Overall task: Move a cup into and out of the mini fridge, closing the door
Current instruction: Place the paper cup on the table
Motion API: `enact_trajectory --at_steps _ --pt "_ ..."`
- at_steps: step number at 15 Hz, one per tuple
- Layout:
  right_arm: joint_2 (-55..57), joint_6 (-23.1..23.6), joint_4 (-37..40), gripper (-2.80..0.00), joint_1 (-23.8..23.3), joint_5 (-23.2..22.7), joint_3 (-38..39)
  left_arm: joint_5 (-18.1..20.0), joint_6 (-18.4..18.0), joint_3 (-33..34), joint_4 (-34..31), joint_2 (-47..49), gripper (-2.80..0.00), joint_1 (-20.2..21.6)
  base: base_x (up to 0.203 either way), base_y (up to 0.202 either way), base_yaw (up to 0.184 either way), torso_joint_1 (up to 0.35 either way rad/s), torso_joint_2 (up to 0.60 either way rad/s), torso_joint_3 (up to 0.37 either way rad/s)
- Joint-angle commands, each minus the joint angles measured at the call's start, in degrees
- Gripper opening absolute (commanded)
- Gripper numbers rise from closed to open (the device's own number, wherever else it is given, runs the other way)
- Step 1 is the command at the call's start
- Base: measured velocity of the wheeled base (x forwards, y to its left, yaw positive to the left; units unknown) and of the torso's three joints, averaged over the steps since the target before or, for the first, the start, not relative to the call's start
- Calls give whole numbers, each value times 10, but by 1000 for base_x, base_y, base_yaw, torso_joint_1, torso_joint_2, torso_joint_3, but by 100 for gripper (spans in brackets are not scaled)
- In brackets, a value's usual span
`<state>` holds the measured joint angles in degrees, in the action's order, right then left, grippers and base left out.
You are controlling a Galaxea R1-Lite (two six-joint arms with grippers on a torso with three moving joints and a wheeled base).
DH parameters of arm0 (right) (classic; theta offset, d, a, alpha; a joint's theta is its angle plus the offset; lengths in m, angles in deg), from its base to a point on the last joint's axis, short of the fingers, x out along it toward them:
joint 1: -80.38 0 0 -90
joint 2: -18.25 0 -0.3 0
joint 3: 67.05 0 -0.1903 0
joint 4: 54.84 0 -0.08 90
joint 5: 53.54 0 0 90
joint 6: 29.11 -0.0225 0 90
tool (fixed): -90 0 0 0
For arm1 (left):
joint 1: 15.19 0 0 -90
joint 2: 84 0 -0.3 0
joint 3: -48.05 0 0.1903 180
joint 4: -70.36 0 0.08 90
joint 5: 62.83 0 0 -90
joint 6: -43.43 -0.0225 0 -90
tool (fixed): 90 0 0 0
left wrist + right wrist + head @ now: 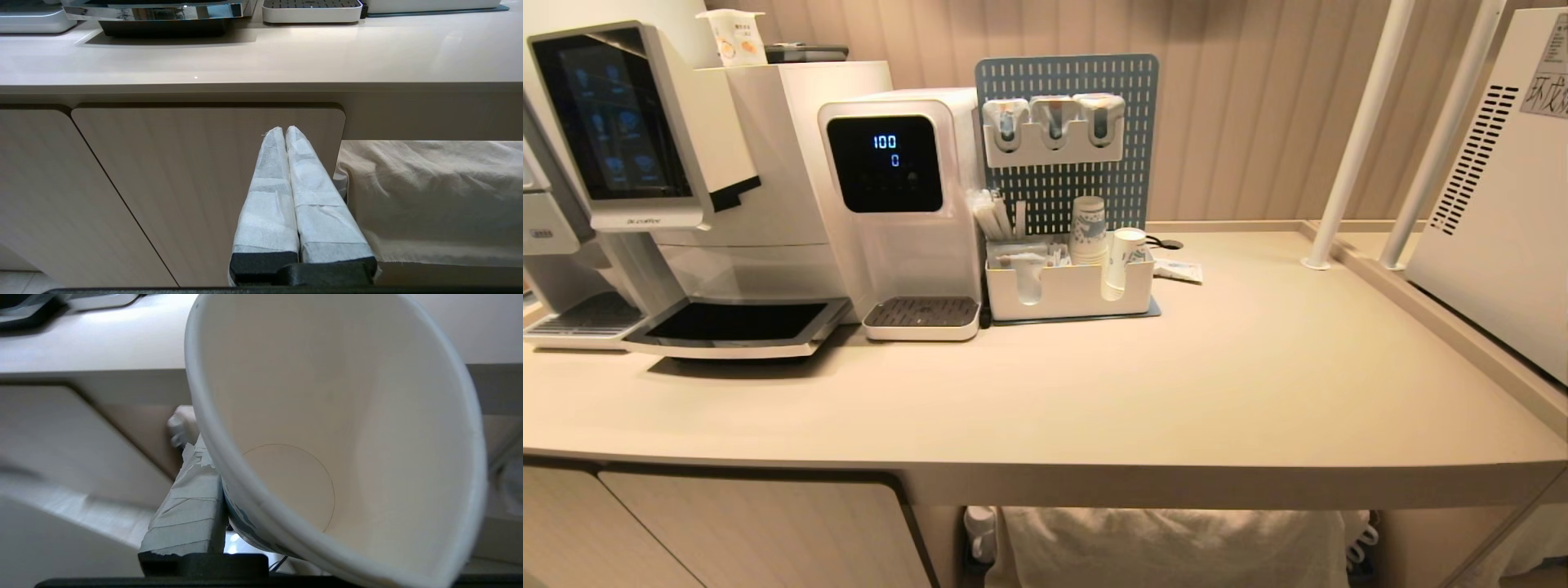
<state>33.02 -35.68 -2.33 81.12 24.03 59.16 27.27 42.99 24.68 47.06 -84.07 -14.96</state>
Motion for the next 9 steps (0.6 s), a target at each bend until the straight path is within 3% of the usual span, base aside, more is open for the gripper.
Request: enact_trajectory --at_steps 1,5,9 --pt "135 -13 15 -280 21 -26 -50 0 0 1 0 1 -280 0 0 0 0 0 0 0" --pt "326 -34 14 -280 58 -67 -117 0 0 1 0 1 -280 0 0 0 0 0 0 0" --pt "505 -41 -83 -280 50 -62 -169 0 0 0 0 1 -280 0 0 0 0 0 0 0"
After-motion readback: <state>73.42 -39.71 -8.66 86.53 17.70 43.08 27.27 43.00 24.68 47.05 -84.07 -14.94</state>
